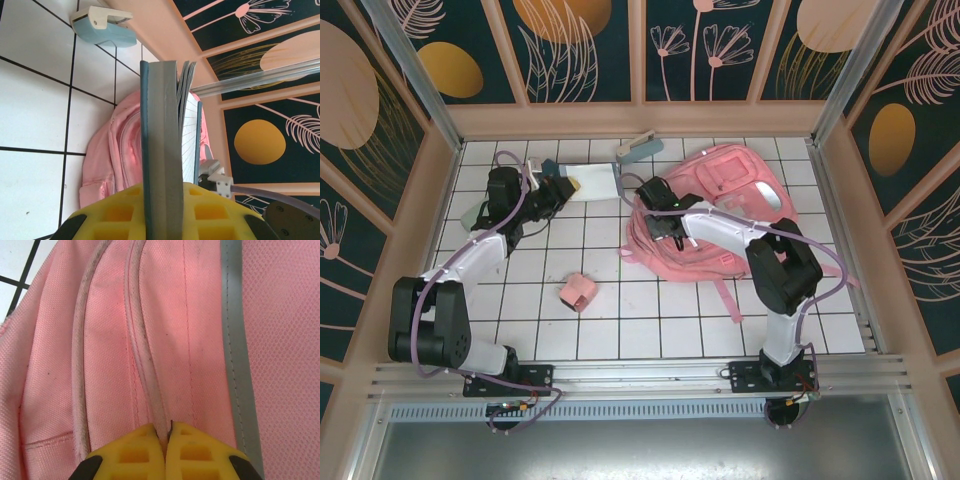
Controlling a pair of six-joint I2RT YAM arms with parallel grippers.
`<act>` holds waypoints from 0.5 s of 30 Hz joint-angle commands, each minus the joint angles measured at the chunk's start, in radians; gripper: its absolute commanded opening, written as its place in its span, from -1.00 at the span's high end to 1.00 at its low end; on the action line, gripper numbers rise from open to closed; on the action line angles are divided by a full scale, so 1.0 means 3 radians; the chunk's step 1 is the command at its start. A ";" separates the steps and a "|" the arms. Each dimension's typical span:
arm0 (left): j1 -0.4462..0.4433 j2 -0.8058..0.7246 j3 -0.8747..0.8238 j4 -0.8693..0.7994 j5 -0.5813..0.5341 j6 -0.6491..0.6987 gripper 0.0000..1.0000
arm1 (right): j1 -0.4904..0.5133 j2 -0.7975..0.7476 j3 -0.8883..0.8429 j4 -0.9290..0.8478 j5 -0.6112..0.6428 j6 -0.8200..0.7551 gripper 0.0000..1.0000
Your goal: Pack the student bag
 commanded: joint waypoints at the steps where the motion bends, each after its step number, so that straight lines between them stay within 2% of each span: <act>1: 0.0029 -0.0072 -0.0079 0.0229 0.0086 -0.0040 1.00 | -0.0013 -0.0268 0.0221 -0.0033 -0.0004 0.0029 1.00; 8: 0.0029 -0.0049 -0.0165 0.0256 0.0061 -0.0082 1.00 | -0.0282 -0.0543 0.0610 0.0025 -0.0538 0.0192 1.00; 15: -0.0009 0.0044 -0.0226 0.0268 0.0021 -0.0113 1.00 | -0.0800 -0.0744 0.0860 0.0219 -0.1540 0.0500 1.00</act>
